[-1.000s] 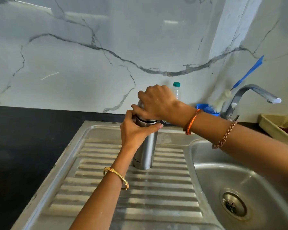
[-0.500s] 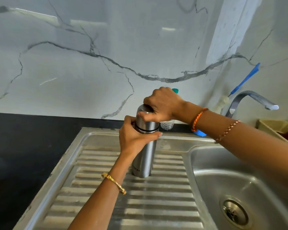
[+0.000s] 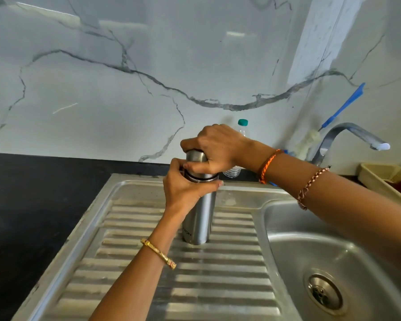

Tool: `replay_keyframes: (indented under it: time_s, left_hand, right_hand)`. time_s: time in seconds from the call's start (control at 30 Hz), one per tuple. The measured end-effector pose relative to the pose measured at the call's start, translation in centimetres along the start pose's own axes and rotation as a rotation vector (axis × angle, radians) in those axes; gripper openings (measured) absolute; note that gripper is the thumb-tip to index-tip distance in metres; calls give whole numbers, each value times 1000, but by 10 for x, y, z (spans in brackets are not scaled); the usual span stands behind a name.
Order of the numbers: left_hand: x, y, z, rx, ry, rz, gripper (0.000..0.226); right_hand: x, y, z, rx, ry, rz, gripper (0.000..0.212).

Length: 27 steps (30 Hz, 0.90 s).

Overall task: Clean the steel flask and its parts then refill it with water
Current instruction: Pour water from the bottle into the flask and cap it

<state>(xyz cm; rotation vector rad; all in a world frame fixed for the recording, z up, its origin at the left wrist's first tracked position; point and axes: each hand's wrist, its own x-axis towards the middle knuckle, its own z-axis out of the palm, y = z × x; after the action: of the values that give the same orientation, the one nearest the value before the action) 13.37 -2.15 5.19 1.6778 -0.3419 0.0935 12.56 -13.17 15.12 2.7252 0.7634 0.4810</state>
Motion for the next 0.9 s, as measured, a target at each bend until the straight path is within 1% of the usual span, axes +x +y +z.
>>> replay_keyframes:
  time_s: [0.1, 0.17, 0.2, 0.23, 0.27, 0.3, 0.33, 0.37, 0.4, 0.43, 0.5, 0.53, 0.57, 0.6, 0.67, 0.7, 0.77, 0.83, 0.9]
  left_hand:
    - [0, 0, -1, -5, -5, 2, 61]
    - [0, 0, -1, -22, -34, 1, 63]
    - [0, 1, -2, -27, -48, 2, 66]
    - [-1, 2, -2, -27, -56, 3, 67]
    - [-4, 2, -2, -26, -60, -3, 68]
    - [-7, 2, -3, -36, -68, -12, 68]
    - [-8, 1, -3, -53, -79, -22, 68]
    - [-9, 0, -4, -71, -93, -33, 67]
    - [-10, -2, -5, -85, -111, -43, 66]
    - [-11, -3, -7, -98, -134, -52, 64]
    - [-14, -5, -10, -111, -216, -75, 62]
    - [-16, -6, -11, -100, -256, -77, 63]
    - [-18, -7, -11, -74, -270, -65, 66]
    - [-20, -7, -12, -35, -248, -41, 68]
    - [-20, -7, -16, 45, -155, 2, 72]
    - [-20, -7, -20, 75, -122, 11, 72]
    - [-19, -8, -32, 115, -80, 35, 69]
    - [-19, -10, -49, 141, -26, 46, 65]
    - [-22, -11, -67, 148, 13, 37, 63]
  right_hand:
    - [-3, -9, 5, 36, 10, 186, 71]
    - [-5, -12, 7, 129, 7, 296, 61]
    - [-11, -11, 9, 290, 8, 359, 56]
    - [-20, -8, 12, 550, 54, 442, 51]
    - [-33, -5, 18, 866, 161, 553, 45]
    - [-48, -2, 28, 1120, 304, 673, 41]
    - [-65, -3, 41, 1274, 432, 777, 38]
    - [-82, -8, 57, 1336, 492, 859, 34]
    - [-97, -17, 73, 1357, 463, 902, 34]
    - [-109, -29, 87, 1346, 353, 907, 46]
    - [-115, -56, 109, 1334, 109, 843, 79]
    - [-111, -67, 116, 1338, 69, 828, 92]
    - [-105, -77, 121, 1326, 95, 844, 98]
    - [-96, -86, 126, 1293, 162, 868, 98]
    - [-78, -101, 128, 1159, 301, 959, 83]
    - [-70, -106, 129, 1086, 336, 1006, 78]
    - [-56, -117, 128, 1026, 333, 1032, 80]
    - [-46, -129, 125, 1016, 319, 1003, 85]
    - [-37, -140, 123, 1034, 317, 949, 82]
